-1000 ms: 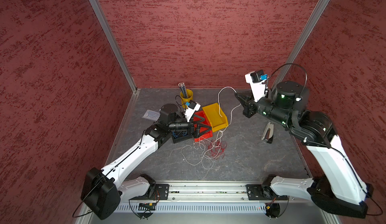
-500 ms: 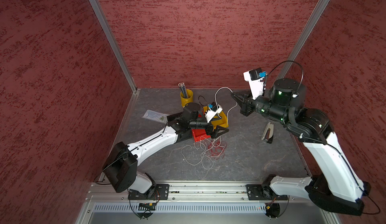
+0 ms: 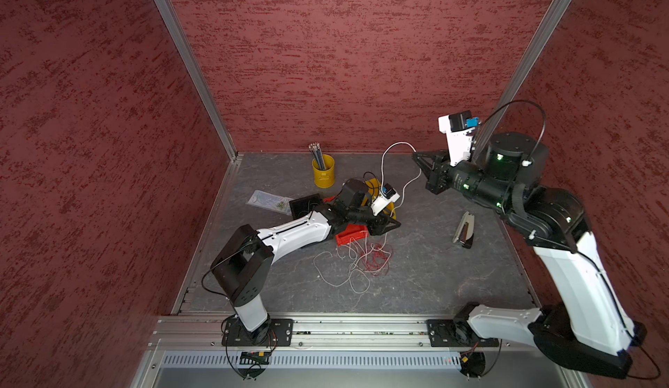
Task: Untangle and sort cables by color
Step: Untie the cable, then place the cable in the bin.
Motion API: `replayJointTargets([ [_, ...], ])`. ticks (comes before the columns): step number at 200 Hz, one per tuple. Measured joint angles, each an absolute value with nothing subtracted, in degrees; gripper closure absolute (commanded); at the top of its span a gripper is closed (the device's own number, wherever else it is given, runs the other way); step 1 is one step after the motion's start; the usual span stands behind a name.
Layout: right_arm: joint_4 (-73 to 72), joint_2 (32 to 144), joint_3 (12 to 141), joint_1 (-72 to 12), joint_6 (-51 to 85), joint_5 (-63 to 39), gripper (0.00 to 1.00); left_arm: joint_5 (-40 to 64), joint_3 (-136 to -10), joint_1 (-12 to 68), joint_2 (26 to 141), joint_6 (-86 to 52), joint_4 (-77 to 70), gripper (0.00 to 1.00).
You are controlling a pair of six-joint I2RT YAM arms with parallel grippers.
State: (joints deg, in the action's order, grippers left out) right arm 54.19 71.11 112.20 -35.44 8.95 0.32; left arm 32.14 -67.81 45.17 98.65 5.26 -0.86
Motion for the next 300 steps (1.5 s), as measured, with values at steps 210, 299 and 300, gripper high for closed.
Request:
replayJointTargets([
  [210,56.8,82.2,140.2,-17.6,10.1,-1.0,1.0,25.5,-58.4,47.1,106.4,0.7,-1.3,0.76],
  [299,51.0,77.4,120.4,-17.4,15.6,-6.0,1.0,27.4,-60.1,42.1,92.6,-6.6,0.4,0.24],
  [300,51.0,77.3,120.3,-17.4,15.6,-6.0,1.0,27.4,-60.1,42.0,92.3,-7.0,0.4,0.22],
])
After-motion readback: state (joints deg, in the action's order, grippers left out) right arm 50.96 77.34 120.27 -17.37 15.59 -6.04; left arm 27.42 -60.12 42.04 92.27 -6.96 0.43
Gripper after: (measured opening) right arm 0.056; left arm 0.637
